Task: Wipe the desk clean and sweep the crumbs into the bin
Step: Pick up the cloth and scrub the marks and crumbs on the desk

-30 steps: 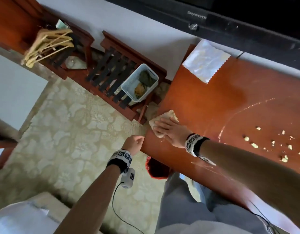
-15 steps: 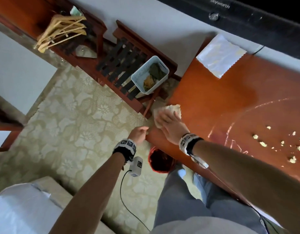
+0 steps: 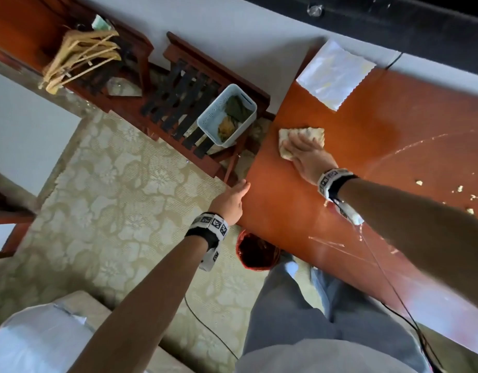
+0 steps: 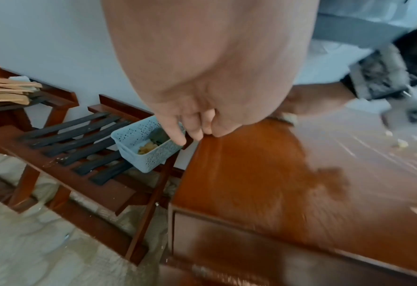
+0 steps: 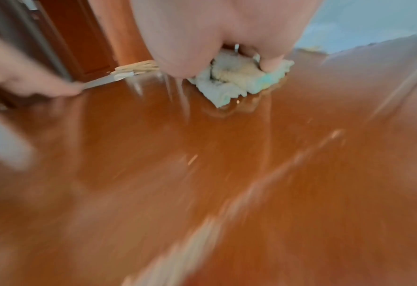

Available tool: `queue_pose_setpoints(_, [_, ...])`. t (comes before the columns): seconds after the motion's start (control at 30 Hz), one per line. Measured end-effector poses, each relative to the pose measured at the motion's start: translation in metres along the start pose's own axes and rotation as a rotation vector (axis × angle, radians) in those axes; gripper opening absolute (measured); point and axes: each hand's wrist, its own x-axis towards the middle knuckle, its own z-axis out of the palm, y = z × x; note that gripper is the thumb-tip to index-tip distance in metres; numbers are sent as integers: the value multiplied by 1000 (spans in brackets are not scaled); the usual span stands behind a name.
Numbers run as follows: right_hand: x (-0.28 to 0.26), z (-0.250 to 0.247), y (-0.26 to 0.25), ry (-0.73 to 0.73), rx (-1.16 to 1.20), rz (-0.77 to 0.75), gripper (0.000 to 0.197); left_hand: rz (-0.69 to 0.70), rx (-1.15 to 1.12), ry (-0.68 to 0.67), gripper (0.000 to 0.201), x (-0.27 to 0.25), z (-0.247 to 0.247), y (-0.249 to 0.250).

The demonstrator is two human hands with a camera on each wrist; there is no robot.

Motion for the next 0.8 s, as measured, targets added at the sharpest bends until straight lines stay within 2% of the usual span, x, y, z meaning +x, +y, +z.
queue_pose_setpoints(0.1, [28, -2, 14, -1, 12, 143, 52, -21, 40, -35, 80, -3, 5, 2])
queue_pose_setpoints(0.17, [13, 13, -4, 1, -40, 134, 55, -39, 51, -45, 85, -2, 6, 0])
queue_pose_setpoints(0.23, [-30, 36, -32, -10, -55, -5, 59, -41, 62, -54, 82, -2, 3, 1])
queue_pose_setpoints(0.37, [-137, 79, -67, -163, 13, -426, 54, -3, 101, 12, 62, 4, -3, 15])
queue_pose_setpoints(0.47, [-175, 90, -53, -218, -64, -558, 57, 51, 123, 21, 71, 12, -2, 32])
queue_pose_setpoints(0.53, [-172, 83, -31, -213, -68, -494, 63, 84, 143, -35, 86, 20, 0, 44])
queue_pose_setpoints(0.6, [-153, 63, -9, -132, -45, -325, 63, 91, 156, -94, 106, 29, 5, 54])
queue_pose_setpoints(0.7, [-97, 21, 36, -29, -41, -55, 57, 58, 182, -139, 139, 37, 17, 59])
queue_pose_setpoints(0.8, [-36, -23, 95, 25, 11, 214, 54, 28, 270, -155, 152, 39, 34, 55])
